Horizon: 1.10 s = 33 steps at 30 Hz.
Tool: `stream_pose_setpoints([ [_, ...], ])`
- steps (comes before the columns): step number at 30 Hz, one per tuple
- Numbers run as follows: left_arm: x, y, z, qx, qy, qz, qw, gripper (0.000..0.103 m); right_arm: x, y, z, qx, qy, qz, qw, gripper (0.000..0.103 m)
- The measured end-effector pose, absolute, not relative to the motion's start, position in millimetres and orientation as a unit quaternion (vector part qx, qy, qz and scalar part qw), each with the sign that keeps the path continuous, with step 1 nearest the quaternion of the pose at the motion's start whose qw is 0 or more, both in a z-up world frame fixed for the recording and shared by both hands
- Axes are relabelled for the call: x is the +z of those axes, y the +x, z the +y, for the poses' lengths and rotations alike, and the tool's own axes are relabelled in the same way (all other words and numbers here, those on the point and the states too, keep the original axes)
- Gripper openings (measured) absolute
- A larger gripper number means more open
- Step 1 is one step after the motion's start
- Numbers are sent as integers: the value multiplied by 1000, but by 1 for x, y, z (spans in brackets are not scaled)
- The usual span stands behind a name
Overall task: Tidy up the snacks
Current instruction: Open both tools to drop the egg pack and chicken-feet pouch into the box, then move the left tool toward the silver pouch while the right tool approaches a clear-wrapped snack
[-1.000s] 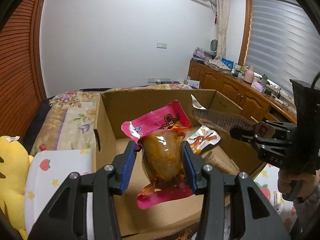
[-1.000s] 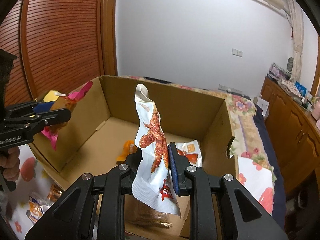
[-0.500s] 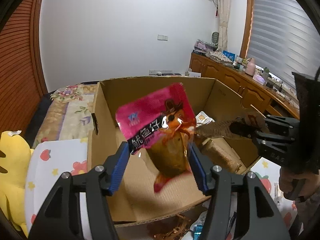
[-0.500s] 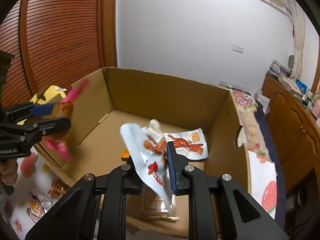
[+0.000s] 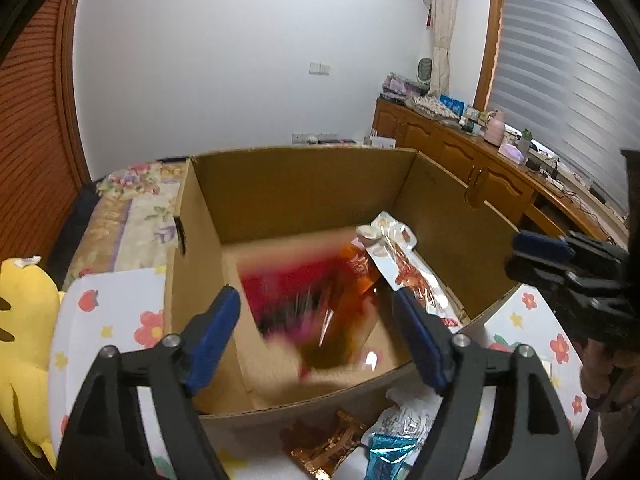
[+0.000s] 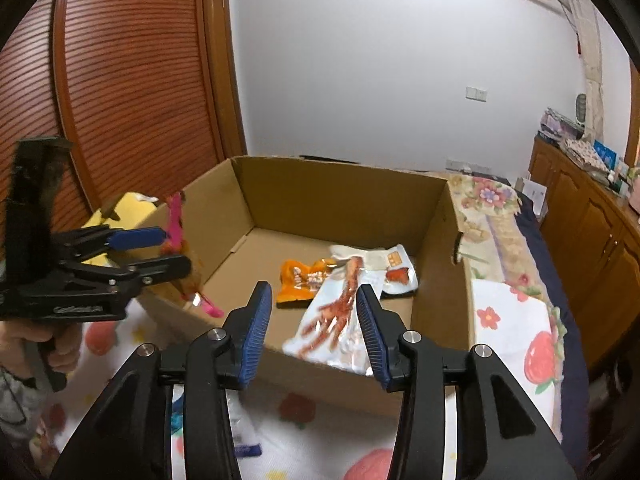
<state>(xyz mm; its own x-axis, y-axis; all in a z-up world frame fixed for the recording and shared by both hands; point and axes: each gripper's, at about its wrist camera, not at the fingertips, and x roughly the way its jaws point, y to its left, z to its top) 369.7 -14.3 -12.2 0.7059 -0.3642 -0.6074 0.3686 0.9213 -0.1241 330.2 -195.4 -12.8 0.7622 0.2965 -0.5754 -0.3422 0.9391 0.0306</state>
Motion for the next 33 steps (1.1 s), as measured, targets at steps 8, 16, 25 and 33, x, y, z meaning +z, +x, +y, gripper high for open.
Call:
stream_pose_setpoints([
  [8,5,350,-13,-194,2,312,930,79,-6,274,-218,158,-28,289,944,44],
  [16,15,300,-8,-189,18,298,935,79,-10,233,-250,129,-20,293,947,44],
  [25,-15,253,10,-172,0,320,932,79,-41,202,-286,80,-1,317,945,53],
  [33,-47,225,13,-155,11,342,927,79,-76,191,-308,67,32,357,931,54],
])
